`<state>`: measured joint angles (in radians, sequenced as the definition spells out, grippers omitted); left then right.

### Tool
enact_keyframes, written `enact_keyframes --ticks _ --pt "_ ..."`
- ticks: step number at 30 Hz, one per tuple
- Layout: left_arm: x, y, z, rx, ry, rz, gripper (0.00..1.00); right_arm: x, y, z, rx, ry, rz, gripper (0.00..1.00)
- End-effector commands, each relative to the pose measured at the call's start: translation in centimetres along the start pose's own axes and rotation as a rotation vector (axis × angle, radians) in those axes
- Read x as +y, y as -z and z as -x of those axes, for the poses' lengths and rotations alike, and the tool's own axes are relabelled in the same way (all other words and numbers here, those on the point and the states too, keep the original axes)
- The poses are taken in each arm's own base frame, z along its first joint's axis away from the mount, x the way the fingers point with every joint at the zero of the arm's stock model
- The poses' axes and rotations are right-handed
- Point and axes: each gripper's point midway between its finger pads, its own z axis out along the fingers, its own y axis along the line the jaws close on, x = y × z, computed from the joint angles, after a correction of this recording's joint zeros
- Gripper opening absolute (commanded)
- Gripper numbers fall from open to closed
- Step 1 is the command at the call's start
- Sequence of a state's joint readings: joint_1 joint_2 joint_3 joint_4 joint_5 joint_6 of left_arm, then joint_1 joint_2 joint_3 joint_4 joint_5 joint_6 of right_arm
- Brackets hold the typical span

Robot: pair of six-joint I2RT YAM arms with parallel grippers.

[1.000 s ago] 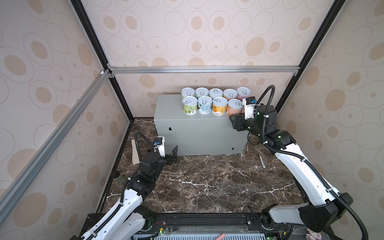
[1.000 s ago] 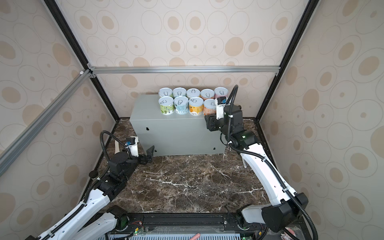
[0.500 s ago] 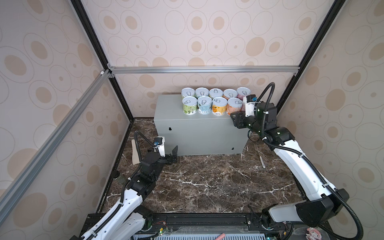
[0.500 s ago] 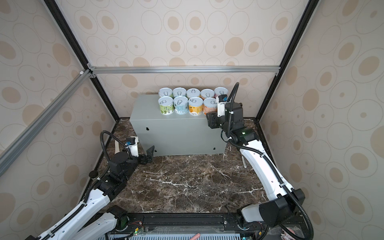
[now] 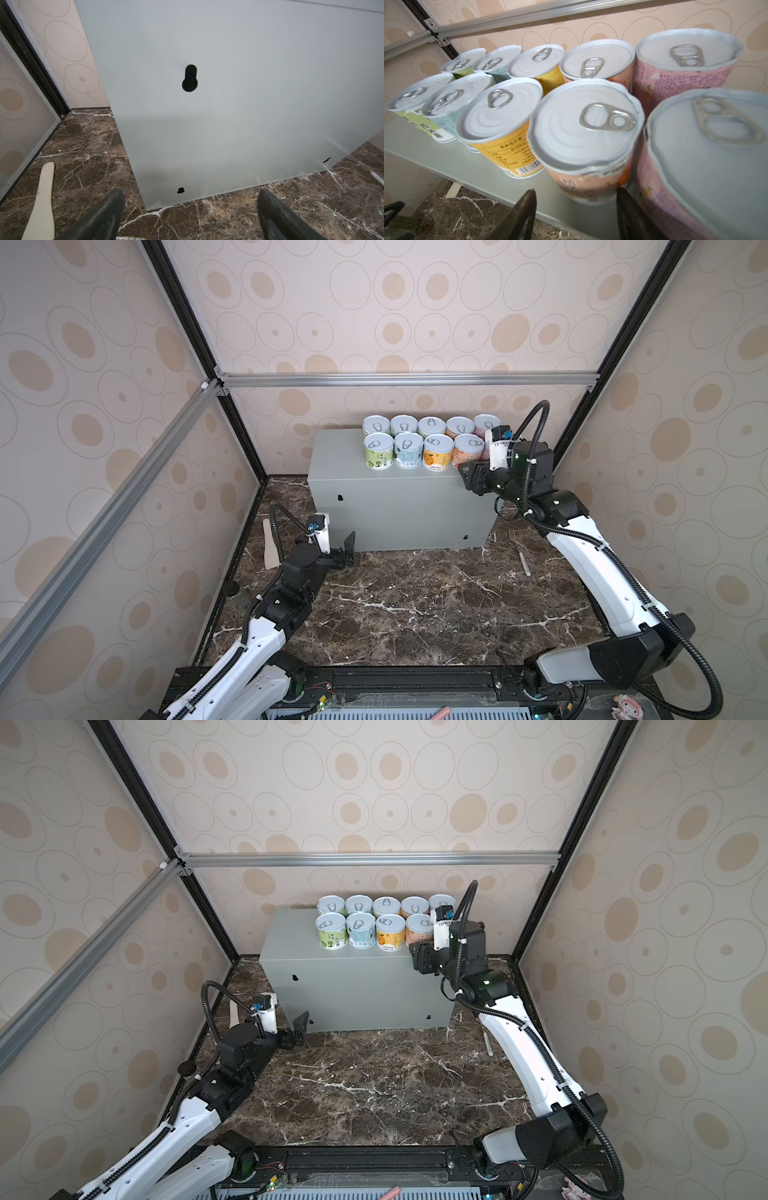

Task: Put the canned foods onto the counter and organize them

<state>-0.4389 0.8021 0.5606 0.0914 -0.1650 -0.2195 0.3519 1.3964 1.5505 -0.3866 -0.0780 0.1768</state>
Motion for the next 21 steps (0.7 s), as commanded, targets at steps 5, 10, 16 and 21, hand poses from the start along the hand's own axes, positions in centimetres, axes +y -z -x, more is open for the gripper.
enact_keyframes --ticks 5,10,16,21 --pt "1.0 0.3 0.6 -0.038 0.009 0.047 0.99 0.8 5.6 2.0 -0.087 0.002 0.018 0.67" --pt "2.4 0.7 0.5 -0.064 0.013 0.116 0.99 -0.6 7.5 -0.8 -0.083 -0.001 -0.048 0.74" --pt "3.4 0.8 0.2 -0.09 -0.049 0.174 0.99 -3.5 8.3 -6.4 -0.076 -0.01 -0.16 0.83" --pt "3.9 0.3 -0.5 -0.128 -0.12 0.203 0.99 -6.8 8.0 -12.7 -0.057 -0.013 -0.293 0.94"
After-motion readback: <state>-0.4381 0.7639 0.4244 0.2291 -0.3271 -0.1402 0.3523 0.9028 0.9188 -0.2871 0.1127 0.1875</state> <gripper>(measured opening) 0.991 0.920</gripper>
